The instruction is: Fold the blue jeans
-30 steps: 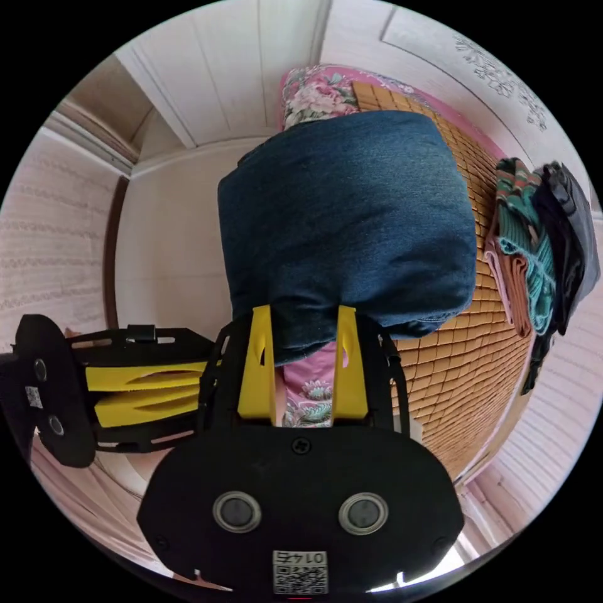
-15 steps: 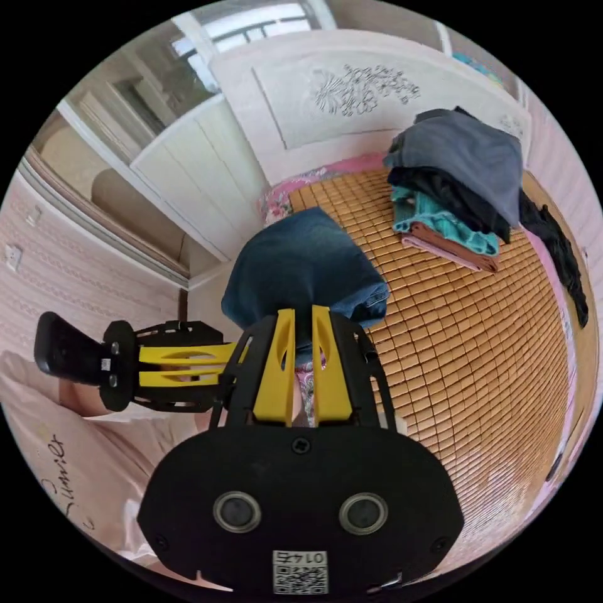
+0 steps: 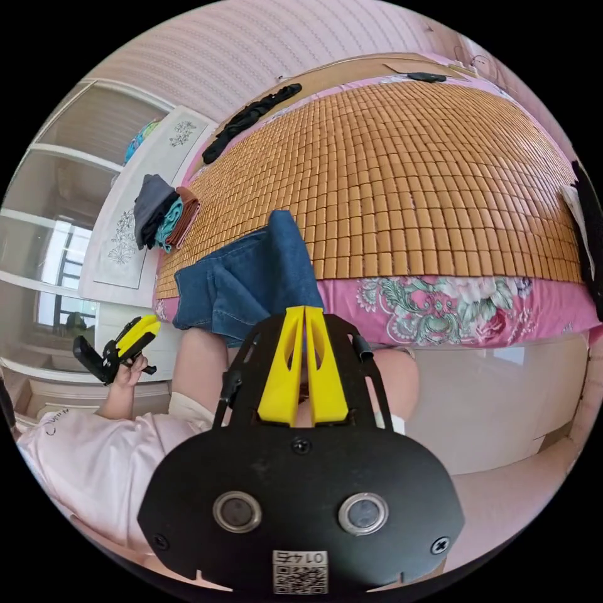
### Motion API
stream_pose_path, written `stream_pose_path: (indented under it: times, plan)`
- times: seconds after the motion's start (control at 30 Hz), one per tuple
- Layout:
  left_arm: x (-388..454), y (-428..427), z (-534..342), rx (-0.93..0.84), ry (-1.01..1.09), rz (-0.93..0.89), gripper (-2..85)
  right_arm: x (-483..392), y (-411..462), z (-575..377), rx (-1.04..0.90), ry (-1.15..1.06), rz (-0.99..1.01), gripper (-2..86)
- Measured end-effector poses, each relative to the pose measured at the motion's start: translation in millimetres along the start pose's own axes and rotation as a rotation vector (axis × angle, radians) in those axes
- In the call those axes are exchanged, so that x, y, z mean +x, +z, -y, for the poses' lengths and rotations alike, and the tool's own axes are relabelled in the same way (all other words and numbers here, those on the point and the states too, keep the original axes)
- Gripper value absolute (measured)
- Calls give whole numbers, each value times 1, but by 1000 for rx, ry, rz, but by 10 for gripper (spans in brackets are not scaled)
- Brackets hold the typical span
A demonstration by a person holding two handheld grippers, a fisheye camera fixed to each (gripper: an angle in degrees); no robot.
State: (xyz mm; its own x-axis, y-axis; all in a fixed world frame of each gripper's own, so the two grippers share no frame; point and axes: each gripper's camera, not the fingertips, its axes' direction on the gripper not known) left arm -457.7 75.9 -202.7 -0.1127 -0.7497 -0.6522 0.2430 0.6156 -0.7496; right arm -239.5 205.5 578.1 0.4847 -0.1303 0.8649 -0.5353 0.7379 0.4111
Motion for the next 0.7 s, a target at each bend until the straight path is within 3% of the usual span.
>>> stream_pose_path:
  times: [0.17, 0.4, 0.47, 0.57, 0.63, 0.7]
  plan:
    - [-61, 6, -33, -68, -354, 59, 60, 1, -7, -20, 68, -138, -32, 77]
    - [-147, 22, -54, -128, -670, 282, 157, -81, 70, 6, -172, -556, -39, 156]
    - [-159, 39, -57, -189, -718, 265, 156, -93, 88, 11, -203, -579, -70, 163]
    - [-157, 88, -58, -377, -699, 133, 136, -94, 123, 18, -279, -417, -119, 158]
    - [-144, 96, -51, -393, -622, 196, 114, -98, 124, 17, -244, -393, -302, 122]
    - [-136, 92, -40, -398, -594, 205, 42, -102, 120, 14, -280, -445, -364, 58]
